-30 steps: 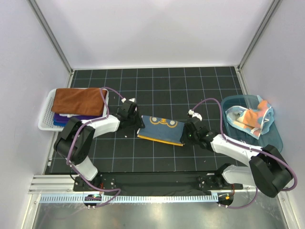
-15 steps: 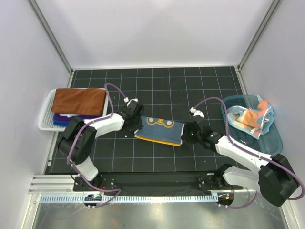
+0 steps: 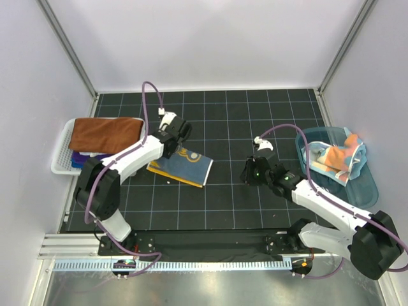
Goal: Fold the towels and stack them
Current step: Neatly place the folded towel into the bin
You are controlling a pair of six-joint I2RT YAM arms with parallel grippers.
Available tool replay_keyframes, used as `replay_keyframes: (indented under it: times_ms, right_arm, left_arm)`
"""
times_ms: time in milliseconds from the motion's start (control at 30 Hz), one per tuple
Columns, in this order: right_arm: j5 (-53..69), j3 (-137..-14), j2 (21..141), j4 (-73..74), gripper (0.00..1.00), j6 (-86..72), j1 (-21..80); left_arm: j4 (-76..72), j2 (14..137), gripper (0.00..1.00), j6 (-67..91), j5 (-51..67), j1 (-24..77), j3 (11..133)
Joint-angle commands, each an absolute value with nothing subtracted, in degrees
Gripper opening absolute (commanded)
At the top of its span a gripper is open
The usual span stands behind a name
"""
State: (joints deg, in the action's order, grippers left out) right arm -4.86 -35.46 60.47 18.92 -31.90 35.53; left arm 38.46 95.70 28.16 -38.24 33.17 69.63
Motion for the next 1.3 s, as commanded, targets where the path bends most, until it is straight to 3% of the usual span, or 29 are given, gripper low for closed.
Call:
replay_keyframes:
  times_ms: [0, 133, 367, 433, 533, 600, 867, 1033, 1267]
  right_arm:
    - [-4.0, -37.9, 61.0, 17.1, 0.25, -30.2, 35.8]
    - [-3.5, -38.7, 65.5, 15.7, 0.25, -29.4, 35.8]
    - [2.1, -41.8, 74.1, 9.1, 0.24, -31.2, 35.8]
    - [3.2, -43.1, 77.1, 8.4, 0.31, -31.5, 35.9]
    - [3.6, -46.1, 80.0, 7.5, 0.38, -32.0, 35.9]
    - [3.9, -48.3, 82.3, 6.9, 0.44, -32.9, 35.9]
    - [2.9, -55.6, 93.1, 1.1, 0.53, -40.4, 39.9]
    - [1.5, -62.6, 103.1, -2.0, 0.60, -43.5, 42.6]
    - [-6.9, -69.4, 110.8, 1.5, 0.62, -46.8, 46.4]
  left_arm:
    - [42.0, 91.1, 0.00, 23.0, -46.9, 30.7, 72.8]
    - [40.0, 90.5, 0.00, 20.5, -37.7, 28.0, 72.6]
    - [38.4, 96.9, 0.00, 21.8, -32.7, 26.2, 71.8]
    - [37.4, 97.7, 0.00, 22.2, -31.6, 25.8, 71.5]
    - [37.4, 99.8, 0.05, 23.6, -30.9, 25.0, 72.0]
    - [37.6, 101.2, 0.22, 24.0, -30.8, 24.3, 72.2]
    - [38.1, 100.8, 0.47, 25.3, -30.0, 22.3, 72.6]
    - [38.1, 98.7, 0.56, 23.9, -28.7, 22.1, 72.4]
    - [38.3, 96.5, 0.57, 22.5, -25.1, 20.9, 72.7]
